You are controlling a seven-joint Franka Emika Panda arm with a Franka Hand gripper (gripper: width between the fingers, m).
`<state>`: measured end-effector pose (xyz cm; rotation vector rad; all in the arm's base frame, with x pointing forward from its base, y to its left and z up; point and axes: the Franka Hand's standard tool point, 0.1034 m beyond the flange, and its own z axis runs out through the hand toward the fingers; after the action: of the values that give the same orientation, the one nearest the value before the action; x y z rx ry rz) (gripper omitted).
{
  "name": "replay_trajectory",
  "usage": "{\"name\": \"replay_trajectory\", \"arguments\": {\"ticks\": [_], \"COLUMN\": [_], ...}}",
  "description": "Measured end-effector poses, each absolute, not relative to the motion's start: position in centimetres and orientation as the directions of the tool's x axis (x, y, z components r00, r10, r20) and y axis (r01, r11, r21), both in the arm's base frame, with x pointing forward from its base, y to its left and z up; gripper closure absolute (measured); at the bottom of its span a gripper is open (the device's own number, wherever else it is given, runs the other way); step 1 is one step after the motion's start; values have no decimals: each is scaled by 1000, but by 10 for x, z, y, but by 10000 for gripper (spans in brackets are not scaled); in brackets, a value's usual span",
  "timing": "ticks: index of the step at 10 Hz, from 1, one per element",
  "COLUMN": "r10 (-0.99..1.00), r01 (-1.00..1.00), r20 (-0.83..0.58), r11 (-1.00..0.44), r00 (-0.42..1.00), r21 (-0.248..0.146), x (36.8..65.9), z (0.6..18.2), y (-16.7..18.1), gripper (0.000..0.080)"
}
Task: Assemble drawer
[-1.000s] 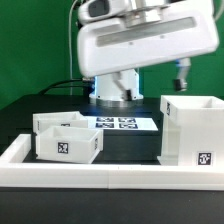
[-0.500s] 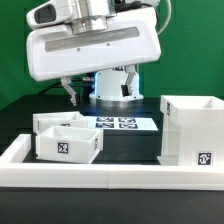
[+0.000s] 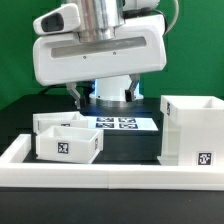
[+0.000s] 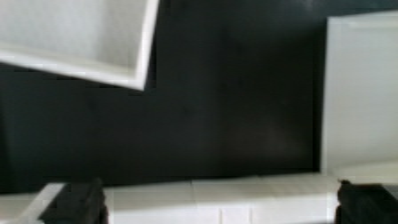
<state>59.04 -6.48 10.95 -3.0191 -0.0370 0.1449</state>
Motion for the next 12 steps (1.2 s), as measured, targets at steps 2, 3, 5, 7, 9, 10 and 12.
{"name": "replay_trajectory", "arguments": {"ticks": [2,3,5,7,9,10,12], "r10": [11,-15,-16,-17,-54,-60,-49], "r01": [7,-23,-25,-26,-61,-65,-51], "r20": [-49,-69,-72,-74,-74,-68,-29], "r11": [-996,-993,-993,-993,-993,-995,-997], "r00": [999,998,997,997,996,996,998], "r21": [-93,-112,-115,-115,-100,-82,-61], "x": [576,563,563,562,551,546,537], "z": [92,82,81,80,69,62,44], "y": [-76,-80,-80,-80,-82,-77,-74], "gripper": [151,151,151,151,151,151,151]}}
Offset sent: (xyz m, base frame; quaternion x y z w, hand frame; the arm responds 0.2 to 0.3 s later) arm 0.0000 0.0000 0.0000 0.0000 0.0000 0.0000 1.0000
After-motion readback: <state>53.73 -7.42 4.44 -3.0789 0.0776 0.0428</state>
